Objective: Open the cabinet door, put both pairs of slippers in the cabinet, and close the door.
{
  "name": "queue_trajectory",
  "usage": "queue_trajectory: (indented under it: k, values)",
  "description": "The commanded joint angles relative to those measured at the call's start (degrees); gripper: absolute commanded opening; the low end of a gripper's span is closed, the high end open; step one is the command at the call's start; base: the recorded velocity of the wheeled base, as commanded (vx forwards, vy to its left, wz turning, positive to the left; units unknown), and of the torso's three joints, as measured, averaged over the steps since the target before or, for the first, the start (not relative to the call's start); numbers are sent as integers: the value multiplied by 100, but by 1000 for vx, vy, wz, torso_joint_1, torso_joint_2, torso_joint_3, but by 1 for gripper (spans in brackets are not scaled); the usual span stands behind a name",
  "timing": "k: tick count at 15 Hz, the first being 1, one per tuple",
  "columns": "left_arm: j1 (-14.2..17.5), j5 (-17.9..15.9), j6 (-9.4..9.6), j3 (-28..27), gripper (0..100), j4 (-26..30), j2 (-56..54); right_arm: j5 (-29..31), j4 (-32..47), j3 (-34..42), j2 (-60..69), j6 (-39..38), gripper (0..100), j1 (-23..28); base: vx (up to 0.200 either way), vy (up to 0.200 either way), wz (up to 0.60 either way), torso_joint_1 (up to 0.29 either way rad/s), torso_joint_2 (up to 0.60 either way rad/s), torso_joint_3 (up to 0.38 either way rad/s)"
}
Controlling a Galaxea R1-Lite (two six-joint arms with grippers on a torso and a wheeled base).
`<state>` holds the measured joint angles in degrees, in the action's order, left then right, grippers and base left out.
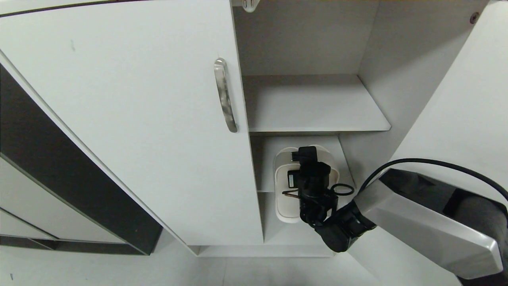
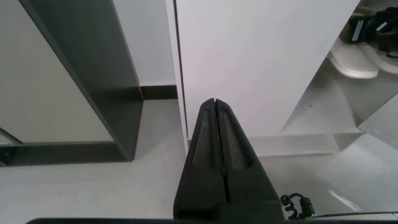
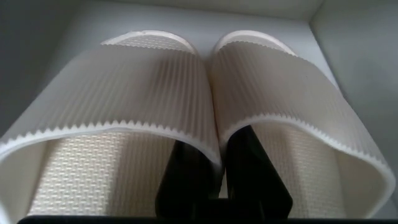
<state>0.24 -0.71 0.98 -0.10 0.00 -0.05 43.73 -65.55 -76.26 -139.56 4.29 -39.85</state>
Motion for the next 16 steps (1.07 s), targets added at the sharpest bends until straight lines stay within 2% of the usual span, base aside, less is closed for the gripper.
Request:
queue_trajectory:
  k: [1,8,13,16]
  values:
    - [2,0,-1,1,0,0,5,-110,323,-460,-116,2,0,92,0,0,0,0,0,0]
    - [2,9,-10,1,0,0,5,-172,833,-1813,-608,230,0,364,0,0,0,0,0,0]
    - [2,9,-10,1,0,0,5,-216,1141,-2288,-748,221,0,408,0,0,0,0,0,0]
    - [2,9,-10,1,0,0,5,-216,1220,-2314,-792,221,0,426,0,0,0,0,0,0]
